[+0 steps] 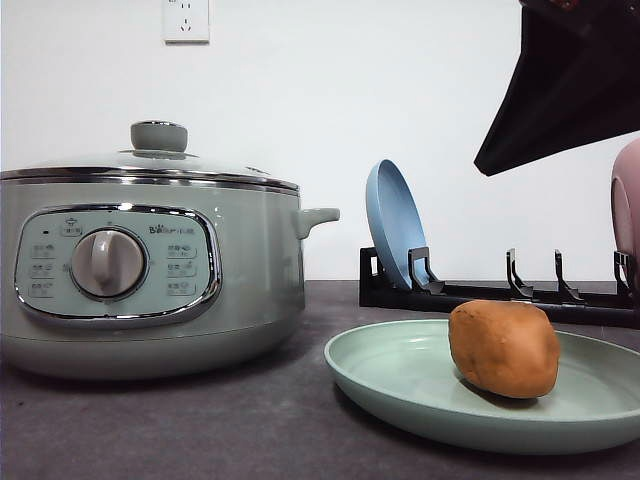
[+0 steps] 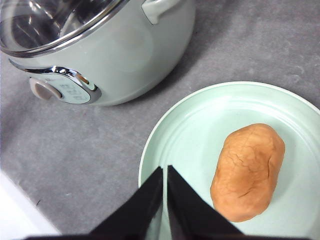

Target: Transfer potato from steamer to green plate

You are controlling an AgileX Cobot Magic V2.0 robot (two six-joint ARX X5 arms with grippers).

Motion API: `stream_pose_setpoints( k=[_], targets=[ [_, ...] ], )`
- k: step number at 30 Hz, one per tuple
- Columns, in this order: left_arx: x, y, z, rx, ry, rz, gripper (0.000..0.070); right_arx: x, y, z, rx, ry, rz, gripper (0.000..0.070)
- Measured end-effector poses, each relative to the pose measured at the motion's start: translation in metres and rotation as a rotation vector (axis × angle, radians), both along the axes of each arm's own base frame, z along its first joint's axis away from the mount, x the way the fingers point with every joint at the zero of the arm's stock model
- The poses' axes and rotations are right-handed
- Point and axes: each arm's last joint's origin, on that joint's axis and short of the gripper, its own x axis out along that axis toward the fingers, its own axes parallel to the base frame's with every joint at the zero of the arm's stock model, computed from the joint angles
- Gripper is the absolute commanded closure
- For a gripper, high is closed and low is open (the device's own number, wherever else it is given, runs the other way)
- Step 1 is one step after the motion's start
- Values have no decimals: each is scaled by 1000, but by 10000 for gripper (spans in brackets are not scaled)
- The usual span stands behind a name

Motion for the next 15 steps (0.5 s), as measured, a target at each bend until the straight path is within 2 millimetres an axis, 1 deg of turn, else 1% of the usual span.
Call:
stream_pose_setpoints(
  k=[15],
  targets=[
    [0,0,0,0,0,0,697,0,0,0,0,0,0,700]
  ],
)
